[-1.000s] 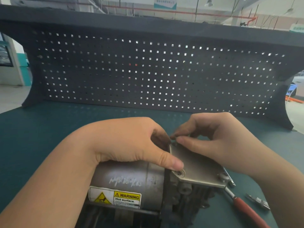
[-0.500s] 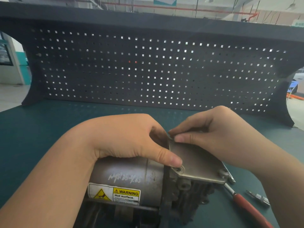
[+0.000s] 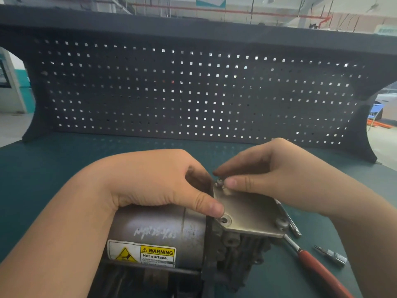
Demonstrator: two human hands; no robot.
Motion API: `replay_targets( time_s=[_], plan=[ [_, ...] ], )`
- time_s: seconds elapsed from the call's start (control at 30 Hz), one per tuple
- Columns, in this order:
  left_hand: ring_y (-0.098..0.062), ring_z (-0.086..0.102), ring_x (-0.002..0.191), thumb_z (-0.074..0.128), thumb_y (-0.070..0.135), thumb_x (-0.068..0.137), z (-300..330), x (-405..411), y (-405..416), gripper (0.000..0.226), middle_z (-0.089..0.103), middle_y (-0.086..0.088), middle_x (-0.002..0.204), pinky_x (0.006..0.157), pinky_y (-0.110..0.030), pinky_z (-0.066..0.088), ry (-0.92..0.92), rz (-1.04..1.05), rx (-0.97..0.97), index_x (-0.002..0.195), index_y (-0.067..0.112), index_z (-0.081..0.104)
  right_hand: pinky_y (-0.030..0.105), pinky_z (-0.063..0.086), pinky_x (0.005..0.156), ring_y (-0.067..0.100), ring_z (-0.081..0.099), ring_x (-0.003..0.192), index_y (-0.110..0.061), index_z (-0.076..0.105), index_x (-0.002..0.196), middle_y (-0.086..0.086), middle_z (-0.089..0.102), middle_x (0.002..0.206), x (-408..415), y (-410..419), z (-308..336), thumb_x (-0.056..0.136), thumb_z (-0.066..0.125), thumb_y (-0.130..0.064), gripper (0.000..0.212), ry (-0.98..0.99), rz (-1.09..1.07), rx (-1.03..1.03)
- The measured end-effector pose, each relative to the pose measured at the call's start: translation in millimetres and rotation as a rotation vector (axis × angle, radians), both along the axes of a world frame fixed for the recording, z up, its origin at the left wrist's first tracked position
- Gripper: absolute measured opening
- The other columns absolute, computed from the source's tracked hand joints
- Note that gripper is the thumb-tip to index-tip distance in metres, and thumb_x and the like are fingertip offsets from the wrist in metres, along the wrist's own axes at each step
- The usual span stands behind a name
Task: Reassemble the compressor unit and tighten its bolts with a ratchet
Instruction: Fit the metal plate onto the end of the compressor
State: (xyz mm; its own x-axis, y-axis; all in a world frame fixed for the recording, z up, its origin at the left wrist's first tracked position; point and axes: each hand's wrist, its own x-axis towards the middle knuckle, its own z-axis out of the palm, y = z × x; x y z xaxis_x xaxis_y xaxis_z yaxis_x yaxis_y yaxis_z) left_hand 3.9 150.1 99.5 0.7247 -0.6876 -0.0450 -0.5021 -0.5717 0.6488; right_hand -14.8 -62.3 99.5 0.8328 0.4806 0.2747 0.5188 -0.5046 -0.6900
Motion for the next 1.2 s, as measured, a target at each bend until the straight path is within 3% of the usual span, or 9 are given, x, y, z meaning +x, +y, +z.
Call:
replay_targets(
  time_s=[0.07, 0.17, 0.4, 0.6, 0.7, 0.8, 0.93, 1.1, 1.2],
  plan=[
    [0.014, 0.057, 0.053, 0.075, 0.051, 0.072, 0, 0, 0, 0.032, 0.068, 0.026, 0.068, 0.052, 0.000, 0.036, 0.027, -0.006, -0.019, 0.099, 0.033, 0.075, 0.009, 0.050, 0.065, -0.002, 0.069, 0.073, -0.036, 0.076, 0.079, -0.016, 0.074, 0.075, 1, 2, -2, 0.078, 0.076, -0.020, 0.016, -0.017, -0.017, 0.016],
    [0.011, 0.064, 0.067, 0.074, 0.057, 0.070, 0, 0, 1, 0.039, 0.074, 0.021, 0.092, 0.061, -0.003, 0.041, 0.060, -0.009, -0.012, 0.103, 0.037, 0.073, 0.014, 0.052, 0.061, 0.004, 0.070, 0.067, -0.031, 0.075, 0.076, -0.008, 0.074, 0.072, 3, 5, -5, 0.073, 0.079, -0.027, 0.007, -0.019, -0.064, 0.042],
    [0.014, 0.050, 0.043, 0.071, 0.043, 0.076, 3, -4, -1, 0.028, 0.054, 0.028, 0.046, 0.045, 0.002, 0.032, 0.045, -0.023, -0.049, 0.097, 0.025, 0.074, 0.014, 0.053, 0.066, 0.000, 0.070, 0.073, -0.029, 0.077, 0.083, -0.015, 0.074, 0.077, 0, 6, -11, 0.079, 0.074, -0.027, 0.006, 0.007, -0.046, 0.071],
    [0.011, 0.048, 0.042, 0.076, 0.051, 0.073, 3, -2, 0, 0.034, 0.057, 0.026, 0.050, 0.044, -0.001, 0.031, 0.026, -0.014, -0.031, 0.095, 0.025, 0.075, 0.012, 0.049, 0.055, -0.001, 0.066, 0.060, -0.026, 0.070, 0.070, -0.012, 0.072, 0.067, 0, 12, -16, 0.058, 0.073, -0.054, 0.031, -0.037, -0.153, 0.148],
    [0.012, 0.050, 0.044, 0.076, 0.048, 0.074, 1, -2, 0, 0.032, 0.061, 0.026, 0.055, 0.045, 0.000, 0.032, 0.048, -0.029, -0.053, 0.097, 0.026, 0.076, 0.008, 0.048, 0.063, -0.004, 0.069, 0.073, -0.030, 0.074, 0.082, -0.016, 0.074, 0.077, -2, 8, -15, 0.073, 0.072, -0.046, 0.019, 0.023, -0.090, 0.141],
    [0.014, 0.049, 0.042, 0.073, 0.044, 0.074, 3, -4, -1, 0.030, 0.055, 0.027, 0.047, 0.044, 0.002, 0.031, 0.073, -0.042, -0.077, 0.097, 0.024, 0.074, 0.010, 0.049, 0.061, -0.003, 0.068, 0.068, -0.034, 0.075, 0.081, -0.015, 0.073, 0.074, -1, 7, -17, 0.079, 0.073, -0.034, 0.002, 0.005, -0.111, 0.100],
    [0.014, 0.048, 0.041, 0.075, 0.043, 0.077, 3, -3, 0, 0.030, 0.053, 0.028, 0.045, 0.042, 0.002, 0.030, 0.072, -0.045, -0.073, 0.098, 0.023, 0.074, 0.014, 0.051, 0.058, 0.000, 0.067, 0.062, -0.028, 0.071, 0.072, -0.012, 0.072, 0.069, 0, 12, -19, 0.063, 0.075, -0.053, 0.027, -0.024, -0.179, 0.146],
    [0.014, 0.049, 0.041, 0.076, 0.044, 0.074, 2, -2, 0, 0.032, 0.055, 0.027, 0.046, 0.043, 0.002, 0.031, 0.088, -0.049, -0.075, 0.098, 0.022, 0.074, 0.012, 0.052, 0.066, -0.001, 0.070, 0.074, -0.029, 0.075, 0.080, -0.014, 0.074, 0.078, -1, 6, -16, 0.077, 0.076, -0.032, 0.004, 0.035, -0.098, 0.109],
    [0.014, 0.048, 0.040, 0.076, 0.043, 0.076, 2, 0, 1, 0.032, 0.055, 0.027, 0.047, 0.042, 0.002, 0.030, 0.089, -0.053, -0.074, 0.099, 0.021, 0.075, 0.014, 0.049, 0.054, -0.001, 0.062, 0.056, -0.028, 0.069, 0.070, -0.010, 0.071, 0.065, -1, 12, -19, 0.066, 0.077, -0.046, 0.019, -0.028, -0.193, 0.119]
  ],
)
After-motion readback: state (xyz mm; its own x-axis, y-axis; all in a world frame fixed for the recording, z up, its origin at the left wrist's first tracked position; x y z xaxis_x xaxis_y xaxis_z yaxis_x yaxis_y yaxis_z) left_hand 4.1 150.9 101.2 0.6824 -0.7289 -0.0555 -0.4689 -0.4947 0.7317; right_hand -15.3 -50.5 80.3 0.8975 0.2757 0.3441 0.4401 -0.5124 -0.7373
